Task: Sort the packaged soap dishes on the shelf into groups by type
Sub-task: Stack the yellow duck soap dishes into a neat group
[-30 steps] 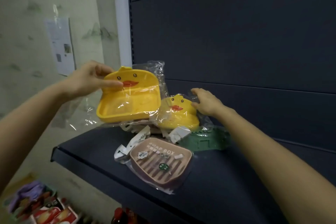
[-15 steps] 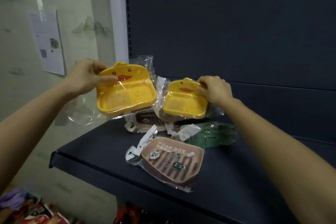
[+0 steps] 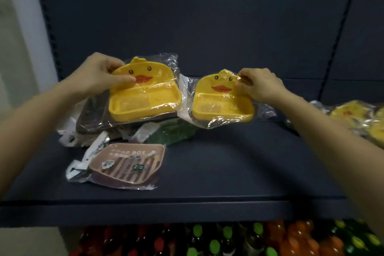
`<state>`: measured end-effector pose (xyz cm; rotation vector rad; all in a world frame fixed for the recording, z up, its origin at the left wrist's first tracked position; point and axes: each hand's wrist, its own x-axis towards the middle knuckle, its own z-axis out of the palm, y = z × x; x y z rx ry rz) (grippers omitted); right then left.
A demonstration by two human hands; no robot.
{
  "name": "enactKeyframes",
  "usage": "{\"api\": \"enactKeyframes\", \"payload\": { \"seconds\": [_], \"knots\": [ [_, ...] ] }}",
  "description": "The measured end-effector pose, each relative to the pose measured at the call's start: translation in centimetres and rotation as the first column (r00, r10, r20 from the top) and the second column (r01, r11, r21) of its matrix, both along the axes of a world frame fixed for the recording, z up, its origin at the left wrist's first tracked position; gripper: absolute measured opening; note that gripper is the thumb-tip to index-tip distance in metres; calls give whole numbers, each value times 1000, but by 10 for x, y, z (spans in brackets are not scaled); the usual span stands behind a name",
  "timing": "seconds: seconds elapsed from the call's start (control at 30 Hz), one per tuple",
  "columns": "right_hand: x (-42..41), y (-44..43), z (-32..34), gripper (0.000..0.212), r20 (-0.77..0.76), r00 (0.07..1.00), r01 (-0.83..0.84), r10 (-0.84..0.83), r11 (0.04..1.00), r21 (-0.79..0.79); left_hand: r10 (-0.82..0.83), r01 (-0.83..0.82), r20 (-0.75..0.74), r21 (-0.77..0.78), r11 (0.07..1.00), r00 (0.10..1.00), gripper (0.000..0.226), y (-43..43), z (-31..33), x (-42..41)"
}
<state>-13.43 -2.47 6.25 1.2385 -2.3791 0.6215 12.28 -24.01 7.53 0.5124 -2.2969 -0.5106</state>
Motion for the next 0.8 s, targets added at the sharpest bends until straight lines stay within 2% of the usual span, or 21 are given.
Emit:
{"api": "enactKeyframes", "payload": {
  "seconds": [0.17,0.4,0.8],
  "knots": [
    [-24,67,0,31,16,991,131,-131,991,-20,-121,121,-2,19,993,993,22,39,7,-50],
    [-61,165,-3,32,28,973,232,-231,973,-15,-259,257,84,37,966,962,23,111,3,-121],
    [-145,334,-9,33,11,975,223,-224,974,33,-319,311,28,154,938,947,19,267,-19,-210]
  ]
}}
